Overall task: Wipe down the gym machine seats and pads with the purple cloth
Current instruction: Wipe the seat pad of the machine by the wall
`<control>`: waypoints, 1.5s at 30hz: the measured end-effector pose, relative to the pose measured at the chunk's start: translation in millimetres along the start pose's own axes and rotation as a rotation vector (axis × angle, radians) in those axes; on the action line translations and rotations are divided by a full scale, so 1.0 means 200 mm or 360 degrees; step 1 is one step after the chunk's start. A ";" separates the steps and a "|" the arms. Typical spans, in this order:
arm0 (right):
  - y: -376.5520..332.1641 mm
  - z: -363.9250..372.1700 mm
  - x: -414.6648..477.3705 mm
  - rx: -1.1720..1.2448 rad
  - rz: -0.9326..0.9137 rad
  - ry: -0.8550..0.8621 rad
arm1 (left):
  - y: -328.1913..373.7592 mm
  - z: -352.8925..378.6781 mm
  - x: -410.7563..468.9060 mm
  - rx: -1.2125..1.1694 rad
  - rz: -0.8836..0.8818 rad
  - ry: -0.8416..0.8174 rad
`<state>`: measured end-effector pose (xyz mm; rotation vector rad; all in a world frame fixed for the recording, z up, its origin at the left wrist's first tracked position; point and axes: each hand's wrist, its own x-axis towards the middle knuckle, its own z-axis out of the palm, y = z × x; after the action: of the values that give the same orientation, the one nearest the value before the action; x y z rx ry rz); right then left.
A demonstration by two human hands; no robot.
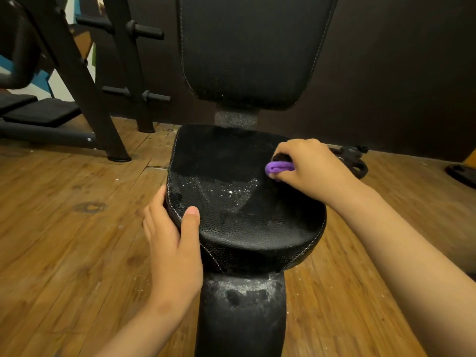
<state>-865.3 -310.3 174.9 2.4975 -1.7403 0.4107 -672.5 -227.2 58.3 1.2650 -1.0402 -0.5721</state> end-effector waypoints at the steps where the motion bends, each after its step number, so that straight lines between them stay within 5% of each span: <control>1: -0.07 0.00 -0.03 0.0158 -0.0154 -0.0029 | 0.00 0.00 0.00 -0.0002 -0.0006 0.0004; 6: -0.21 -0.01 -0.09 0.0790 -0.0436 -0.0277 | 0.00 0.01 0.01 -0.0019 0.0004 0.0028; 11: -0.07 0.01 0.04 0.0247 0.0002 0.0014 | 0.00 0.00 0.00 -0.0009 0.0006 -0.0002; 14: -0.19 0.01 0.02 -0.0182 -0.0314 -0.0006 | 0.00 0.00 0.00 -0.0006 -0.0001 -0.0005; 17: -0.36 -0.01 -0.05 0.0435 -0.0585 -0.0208 | 0.00 0.00 0.00 -0.0010 -0.0012 -0.0006; 20: -0.34 0.00 -0.04 0.0717 -0.0558 -0.0376 | 0.01 -0.01 0.00 0.0003 -0.0016 -0.0025; 24: -0.23 0.06 0.07 0.0286 -0.0179 0.0019 | 0.00 -0.02 0.00 0.0055 -0.0001 -0.0058; 26: -0.27 0.07 0.08 -0.0087 -0.0252 0.0086 | 0.00 -0.02 -0.01 0.0061 0.0000 -0.0068; 29: -0.44 0.05 0.02 0.0463 -0.0609 -0.0159 | 0.00 -0.03 -0.01 0.0039 -0.0028 -0.0101; 32: -0.47 0.04 0.03 0.0772 -0.0595 -0.0369 | 0.00 -0.03 -0.01 0.0023 -0.0041 -0.0117; 37: -0.40 0.11 0.17 0.0252 -0.0190 0.0065 | 0.00 -0.04 -0.01 0.0037 -0.0020 -0.0135; 42: -0.55 0.07 0.11 0.0732 -0.0647 -0.0378 | 0.00 -0.05 0.00 0.0038 -0.0027 -0.0133; 45: -0.52 0.06 0.15 0.0914 -0.0558 -0.0502 | 0.00 -0.06 0.00 0.0044 -0.0021 -0.0147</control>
<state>-756.8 -303.8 180.0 3.3589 -1.3529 0.5778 -662.2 -222.1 58.8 1.2805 -1.1206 -0.6331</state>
